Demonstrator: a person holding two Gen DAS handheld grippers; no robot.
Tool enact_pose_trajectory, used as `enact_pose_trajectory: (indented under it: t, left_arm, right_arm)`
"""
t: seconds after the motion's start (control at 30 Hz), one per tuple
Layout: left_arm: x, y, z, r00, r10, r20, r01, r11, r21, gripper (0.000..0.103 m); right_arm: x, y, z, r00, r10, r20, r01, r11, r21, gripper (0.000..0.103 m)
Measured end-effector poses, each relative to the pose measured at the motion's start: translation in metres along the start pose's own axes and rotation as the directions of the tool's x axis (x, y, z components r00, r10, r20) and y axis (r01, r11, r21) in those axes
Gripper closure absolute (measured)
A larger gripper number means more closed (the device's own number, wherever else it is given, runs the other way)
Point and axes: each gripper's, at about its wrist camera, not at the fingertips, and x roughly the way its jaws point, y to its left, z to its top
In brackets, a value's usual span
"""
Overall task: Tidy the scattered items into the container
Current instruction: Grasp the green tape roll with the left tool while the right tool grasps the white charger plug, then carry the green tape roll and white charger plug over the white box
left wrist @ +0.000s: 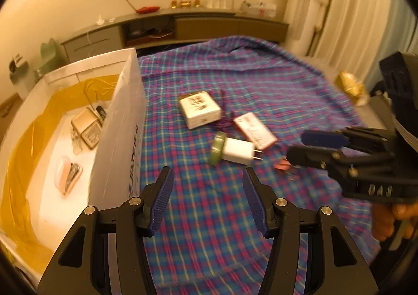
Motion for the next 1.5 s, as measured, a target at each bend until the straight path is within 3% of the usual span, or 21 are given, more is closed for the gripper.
enact_pose_trajectory:
  t: [0.1,0.23,0.57,0.77,0.83,0.87,0.97,1.0,1.2,1.5]
  left_arm:
    - [0.021,0.001,0.007,0.999,0.028,-0.028,-0.028,1.000,0.005,0.045]
    - [0.041,0.009,0.018,0.998,0.050,-0.038,-0.051,0.998,-0.026,0.045]
    - [0.074,0.018,0.028,0.989,-0.126,-0.081,0.117,0.987,-0.106,0.045]
    - [0.095,0.004,0.023,0.986,-0.118,-0.117,0.116,0.993,-0.031,0.043]
    - [0.096,0.005,0.024,0.988,-0.115,-0.102,0.112,0.993,-0.034,0.044]
    - [0.096,0.007,0.026,0.988,-0.119,-0.097,0.116,0.993,-0.036,0.048]
    - [0.092,0.006,0.025,0.989,-0.122,-0.082,0.122,0.993,-0.011,0.085]
    - [0.093,0.005,0.025,0.990,-0.117,-0.085,0.117,0.993,-0.002,0.087]
    - [0.088,0.007,0.023,0.990,-0.116,-0.075,0.116,0.993,0.001,0.093]
    - [0.077,0.014,0.028,0.993,-0.113,-0.044,0.112,0.993,-0.029,0.093]
  right_arm:
    - [0.025,0.009,0.005,0.998,-0.004,-0.059,-0.003,0.992,-0.130,0.054]
    - [0.043,0.021,0.005,0.995,-0.018,-0.098,-0.014,0.949,-0.315,0.051]
    - [0.087,0.028,0.013,0.995,-0.020,-0.094,-0.027,0.880,-0.473,0.051]
    - [0.103,0.009,0.008,0.993,0.006,-0.115,-0.056,0.897,-0.439,0.052]
    - [0.103,0.007,0.010,0.991,-0.001,-0.131,-0.054,0.906,-0.420,0.065]
    - [0.103,0.006,0.012,0.990,-0.002,-0.139,-0.056,0.910,-0.411,0.068]
    - [0.104,0.007,0.013,0.989,-0.009,-0.148,-0.054,0.908,-0.415,0.070]
    - [0.104,0.007,0.012,0.989,-0.012,-0.150,-0.052,0.909,-0.413,0.071]
    - [0.098,0.011,0.012,0.988,-0.044,-0.145,-0.018,0.916,-0.402,0.071]
    - [0.073,0.003,0.022,0.992,-0.008,-0.123,-0.027,0.961,-0.275,0.071]
